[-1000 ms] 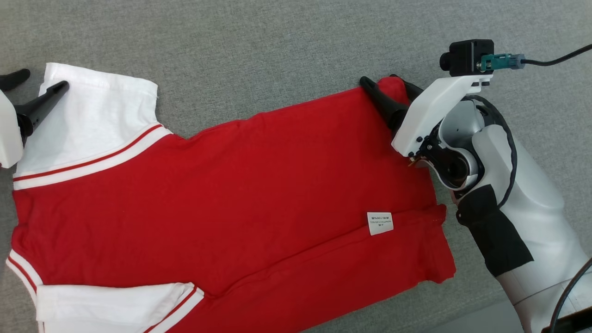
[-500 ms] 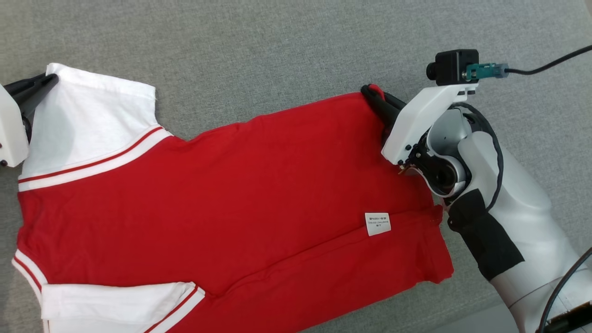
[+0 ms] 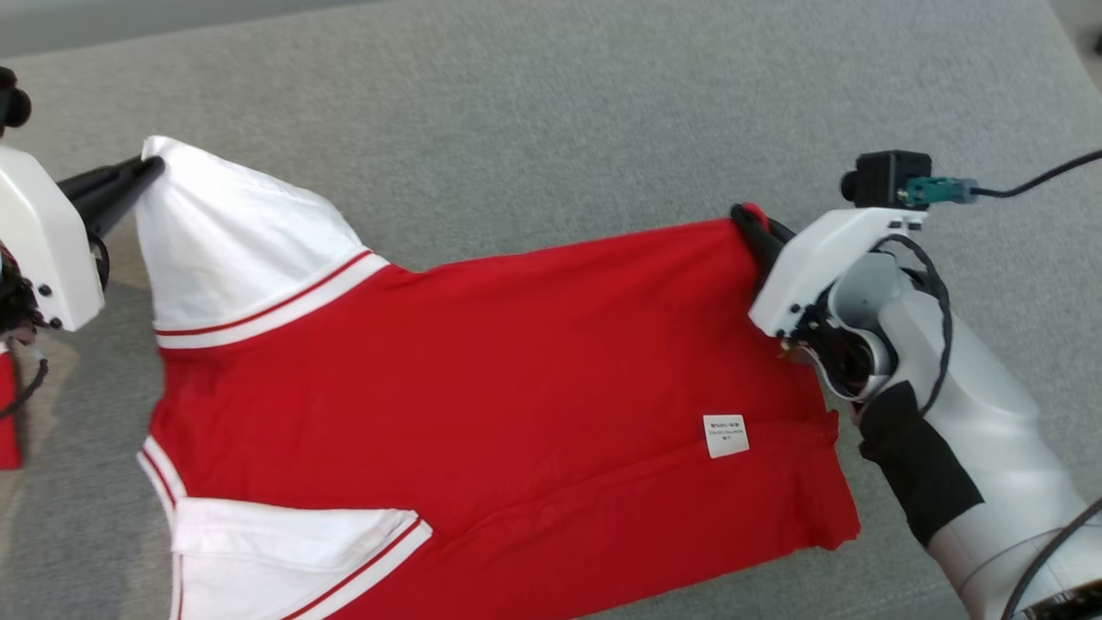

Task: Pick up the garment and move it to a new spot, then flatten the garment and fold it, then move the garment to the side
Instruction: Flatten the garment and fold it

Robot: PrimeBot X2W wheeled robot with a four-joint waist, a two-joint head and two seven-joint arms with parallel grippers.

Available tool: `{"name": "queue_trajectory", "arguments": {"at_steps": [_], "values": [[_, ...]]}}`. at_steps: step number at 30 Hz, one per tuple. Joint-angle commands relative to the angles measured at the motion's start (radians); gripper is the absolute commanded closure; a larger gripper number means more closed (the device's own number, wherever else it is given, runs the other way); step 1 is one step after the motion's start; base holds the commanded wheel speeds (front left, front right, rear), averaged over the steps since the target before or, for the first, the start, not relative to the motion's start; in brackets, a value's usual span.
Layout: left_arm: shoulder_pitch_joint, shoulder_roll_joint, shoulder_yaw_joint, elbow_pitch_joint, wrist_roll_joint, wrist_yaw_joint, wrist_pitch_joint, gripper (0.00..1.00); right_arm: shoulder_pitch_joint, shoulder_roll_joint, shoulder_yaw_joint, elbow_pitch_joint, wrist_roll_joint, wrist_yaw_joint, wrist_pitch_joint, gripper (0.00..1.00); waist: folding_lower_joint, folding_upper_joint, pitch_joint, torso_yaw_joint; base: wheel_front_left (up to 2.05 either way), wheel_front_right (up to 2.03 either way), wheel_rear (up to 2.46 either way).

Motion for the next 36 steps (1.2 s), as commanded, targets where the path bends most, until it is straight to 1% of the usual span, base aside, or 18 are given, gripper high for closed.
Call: {"name": "queue_trajectory", "arguments": {"at_steps": [1, 6, 10, 18, 20, 25, 26, 30, 36], "values": [[0.024, -0.003, -0.004, -0.005, -0.010, 0.000, 0.003, 1.00, 0.019, -0.020, -0.014, 0.019, -0.005, 0.001, -0.010, 1.00, 0.0000, 0.0000, -0.050, 0.038, 0.00, 0.00, 0.00], [0.048, -0.012, -0.007, -0.029, -0.041, 0.000, -0.002, 1.00, 0.036, -0.041, -0.037, 0.052, -0.010, 0.001, -0.011, 1.00, 0.0000, 0.0000, -0.105, 0.069, 0.00, 0.00, 0.00], [0.074, -0.021, -0.010, -0.059, -0.070, 0.000, 0.030, 1.00, 0.053, -0.050, -0.034, 0.038, 0.005, 0.001, 0.024, 1.00, 0.0000, 0.0000, -0.146, 0.084, 0.00, 0.00, 0.00], [0.116, -0.013, -0.014, -0.114, -0.169, 0.000, 0.199, 1.00, 0.104, -0.100, -0.001, -0.020, 0.069, 0.001, 0.199, 1.00, 0.0000, 0.0000, -0.217, 0.103, 0.00, 0.00, 0.00], [0.127, -0.007, -0.015, -0.130, -0.200, 0.000, 0.249, 1.00, 0.118, -0.121, 0.006, -0.033, 0.084, 0.001, 0.242, 1.00, 0.0000, 0.0000, -0.229, 0.105, 0.00, 0.00, 0.00], [0.163, 0.005, -0.015, -0.165, -0.293, 0.000, 0.393, 1.00, 0.148, -0.147, 0.034, -0.072, 0.110, 0.001, 0.325, 1.00, 0.0000, 0.0000, -0.241, 0.108, 0.00, 0.00, 0.00], [0.163, 0.005, -0.015, -0.165, -0.293, 0.000, 0.393, 1.00, 0.148, -0.147, 0.034, -0.072, 0.110, 0.001, 0.325, 1.00, 0.0000, 0.0000, -0.241, 0.108, 0.00, 0.00, 0.00], [0.181, 0.016, -0.015, -0.189, -0.321, 0.000, 0.472, 1.00, 0.159, -0.176, 0.062, -0.113, 0.122, 0.001, 0.358, 1.00, 0.0000, 0.0000, -0.237, 0.112, 0.00, 0.00, 0.00], [0.208, 0.040, -0.016, -0.205, -0.321, 0.001, 0.560, 1.00, 0.155, -0.210, 0.082, -0.126, 0.106, 0.001, 0.344, 1.00, 0.0000, 0.0000, -0.235, 0.118, 0.00, 0.00, 0.00]]}}
